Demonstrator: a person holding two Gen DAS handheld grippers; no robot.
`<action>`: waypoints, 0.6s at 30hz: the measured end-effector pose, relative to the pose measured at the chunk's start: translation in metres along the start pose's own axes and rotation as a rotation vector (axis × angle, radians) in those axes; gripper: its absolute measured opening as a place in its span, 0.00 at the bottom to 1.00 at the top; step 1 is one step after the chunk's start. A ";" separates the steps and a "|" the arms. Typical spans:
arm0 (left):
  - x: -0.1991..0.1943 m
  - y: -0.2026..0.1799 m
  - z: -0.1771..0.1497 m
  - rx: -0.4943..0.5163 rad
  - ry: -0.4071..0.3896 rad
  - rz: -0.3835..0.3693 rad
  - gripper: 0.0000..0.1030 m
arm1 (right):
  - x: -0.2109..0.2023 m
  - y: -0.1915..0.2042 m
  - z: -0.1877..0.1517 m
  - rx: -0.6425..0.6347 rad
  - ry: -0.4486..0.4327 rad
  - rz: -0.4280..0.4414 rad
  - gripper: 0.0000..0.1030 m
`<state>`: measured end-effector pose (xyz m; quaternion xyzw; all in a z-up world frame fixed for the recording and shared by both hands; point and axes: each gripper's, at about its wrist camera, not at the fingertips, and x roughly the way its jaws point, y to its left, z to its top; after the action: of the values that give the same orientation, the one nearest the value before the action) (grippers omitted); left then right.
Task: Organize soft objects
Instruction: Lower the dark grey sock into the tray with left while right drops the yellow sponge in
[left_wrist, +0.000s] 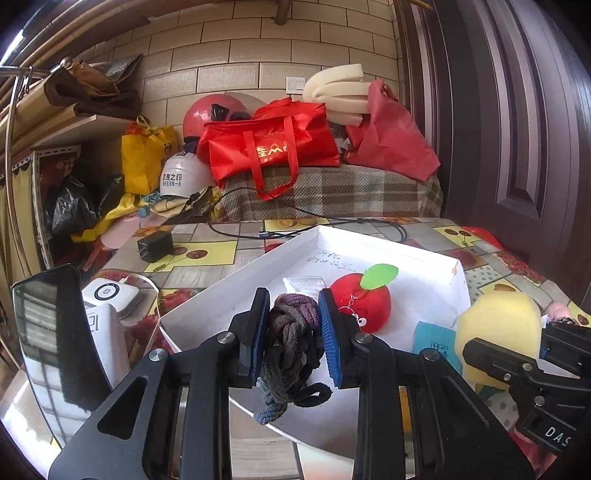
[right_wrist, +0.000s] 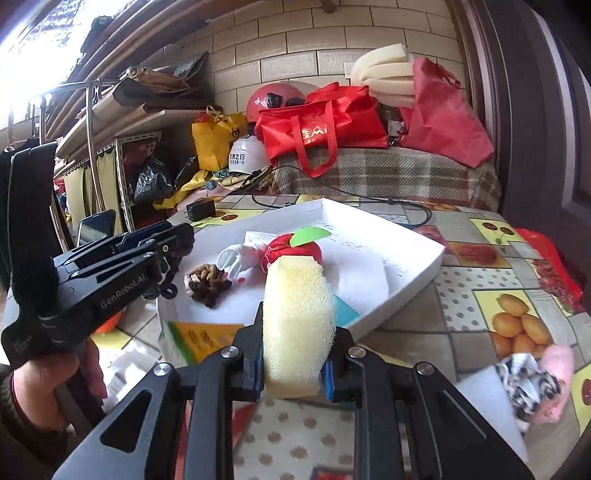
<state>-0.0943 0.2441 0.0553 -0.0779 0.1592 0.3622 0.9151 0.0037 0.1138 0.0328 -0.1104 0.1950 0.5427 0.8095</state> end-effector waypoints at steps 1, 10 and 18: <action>0.003 0.001 0.001 -0.005 0.001 0.002 0.26 | 0.006 0.001 0.003 0.001 0.001 -0.003 0.22; 0.036 0.010 0.011 -0.068 0.046 -0.002 0.26 | 0.047 0.001 0.024 0.040 0.005 -0.030 0.22; 0.055 0.019 0.012 -0.126 0.120 -0.009 0.26 | 0.069 -0.006 0.032 0.095 0.046 -0.029 0.22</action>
<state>-0.0667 0.2964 0.0467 -0.1578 0.1902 0.3622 0.8988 0.0387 0.1815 0.0310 -0.0870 0.2377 0.5183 0.8169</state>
